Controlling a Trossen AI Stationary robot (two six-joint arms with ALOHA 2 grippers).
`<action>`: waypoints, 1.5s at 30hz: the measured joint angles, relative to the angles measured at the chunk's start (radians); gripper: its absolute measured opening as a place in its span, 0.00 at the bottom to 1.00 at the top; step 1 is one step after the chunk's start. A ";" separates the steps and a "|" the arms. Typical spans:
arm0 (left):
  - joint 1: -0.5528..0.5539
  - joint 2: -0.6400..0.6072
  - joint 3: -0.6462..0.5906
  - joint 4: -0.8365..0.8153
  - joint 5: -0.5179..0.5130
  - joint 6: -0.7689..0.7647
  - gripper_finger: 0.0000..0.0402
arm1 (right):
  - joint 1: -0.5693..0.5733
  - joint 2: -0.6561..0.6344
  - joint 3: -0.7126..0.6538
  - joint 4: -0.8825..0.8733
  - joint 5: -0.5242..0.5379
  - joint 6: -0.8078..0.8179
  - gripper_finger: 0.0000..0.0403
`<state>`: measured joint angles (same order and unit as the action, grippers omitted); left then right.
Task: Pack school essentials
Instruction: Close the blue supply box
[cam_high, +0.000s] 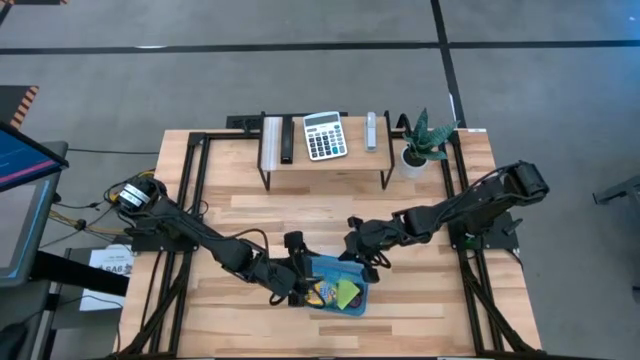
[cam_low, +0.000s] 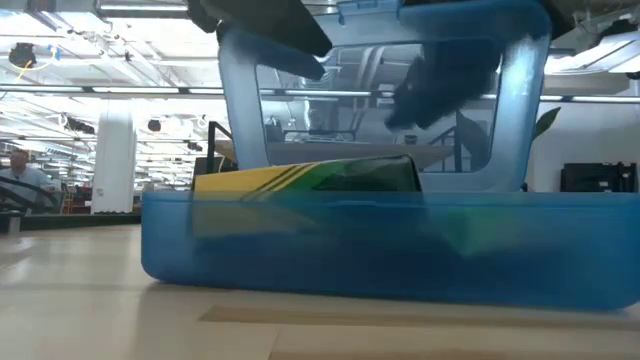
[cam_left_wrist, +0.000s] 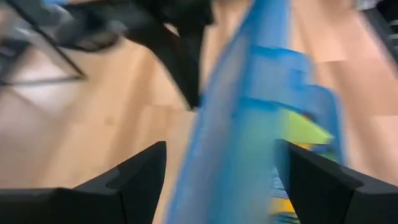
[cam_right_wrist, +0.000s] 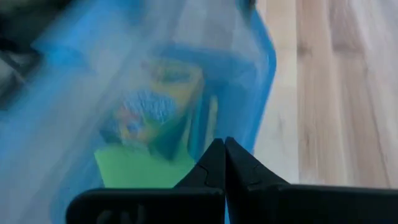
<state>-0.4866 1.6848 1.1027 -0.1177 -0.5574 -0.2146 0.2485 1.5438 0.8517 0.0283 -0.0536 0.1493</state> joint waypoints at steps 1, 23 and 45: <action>0.000 0.000 0.000 0.000 0.035 -0.025 0.71 | 0.000 -0.001 0.002 0.024 0.000 0.000 0.02; -0.002 0.001 -0.002 0.061 0.364 -0.184 0.71 | 0.013 -0.001 0.002 0.014 0.003 0.011 0.02; -0.042 0.010 -0.294 0.609 0.325 -0.252 0.71 | 0.158 -0.002 -0.019 0.153 0.062 0.057 0.02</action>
<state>-0.5285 1.6944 0.8082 0.4917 -0.2329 -0.4667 0.4066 1.5417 0.8329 0.1812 0.0082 0.2062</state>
